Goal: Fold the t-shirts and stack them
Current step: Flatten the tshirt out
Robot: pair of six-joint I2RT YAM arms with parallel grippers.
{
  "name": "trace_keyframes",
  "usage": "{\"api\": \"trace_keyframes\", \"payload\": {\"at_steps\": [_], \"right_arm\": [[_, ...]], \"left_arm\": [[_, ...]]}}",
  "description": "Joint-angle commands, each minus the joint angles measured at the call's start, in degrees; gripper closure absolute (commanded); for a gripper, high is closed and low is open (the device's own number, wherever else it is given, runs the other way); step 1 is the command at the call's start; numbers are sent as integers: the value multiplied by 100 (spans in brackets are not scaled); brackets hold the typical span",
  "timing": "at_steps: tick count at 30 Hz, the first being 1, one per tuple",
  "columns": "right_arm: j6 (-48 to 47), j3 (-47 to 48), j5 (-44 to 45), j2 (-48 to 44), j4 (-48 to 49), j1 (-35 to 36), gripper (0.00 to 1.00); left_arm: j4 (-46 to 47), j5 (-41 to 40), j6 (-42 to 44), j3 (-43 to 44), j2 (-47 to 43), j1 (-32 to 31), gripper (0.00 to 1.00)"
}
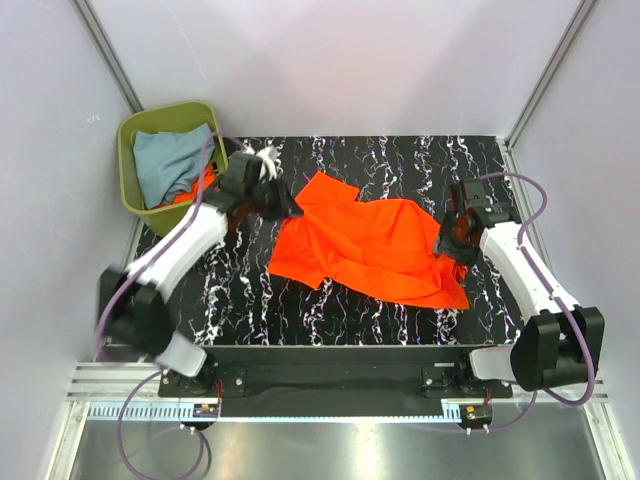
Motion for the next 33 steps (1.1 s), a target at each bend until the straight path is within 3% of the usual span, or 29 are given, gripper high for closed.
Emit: {"api": "trace_keyframes", "payload": {"at_steps": [1, 3, 4, 5, 6, 8, 12, 14, 19, 24, 26, 29, 33], "right_arm": [[-98, 506, -177, 65, -150, -39, 43], [-80, 585, -185, 92, -185, -47, 39], [-54, 594, -203, 74, -220, -47, 35], [25, 568, -220, 48, -238, -47, 24], [52, 498, -255, -22, -247, -56, 23], [235, 357, -370, -119, -238, -74, 16], [482, -108, -537, -330, -125, -82, 16], [614, -232, -686, -383, -45, -100, 19], [912, -452, -1090, -611, -54, -109, 35], [1220, -768, -1091, -849, -45, -135, 35], [1265, -812, -1099, -831, -45, -161, 32], [1291, -856, -1082, -779, -54, -170, 29], [1317, -944, -1082, -796, -10, -179, 28]], "left_arm": [[62, -121, 800, 893, 1399, 487, 73], [-307, -391, 1195, 1527, 1813, 549, 54], [-544, -524, 1319, 1633, 1789, 532, 49], [-607, -664, 1381, 1548, 1667, 523, 44], [-651, -874, 1451, 1425, 1283, 505, 36], [-766, -1017, 1496, 821, 772, 488, 34], [-793, -974, 1339, -639, -668, 479, 42], [-723, -860, 1242, -1387, -873, 479, 51], [144, -561, 706, -2293, -796, 549, 55], [491, -910, 617, -2259, -216, 601, 64], [535, -973, 608, -2277, -128, 619, 64], [596, -1035, 608, -2329, 39, 672, 53], [842, -921, 565, -2417, 399, 698, 50]]}}
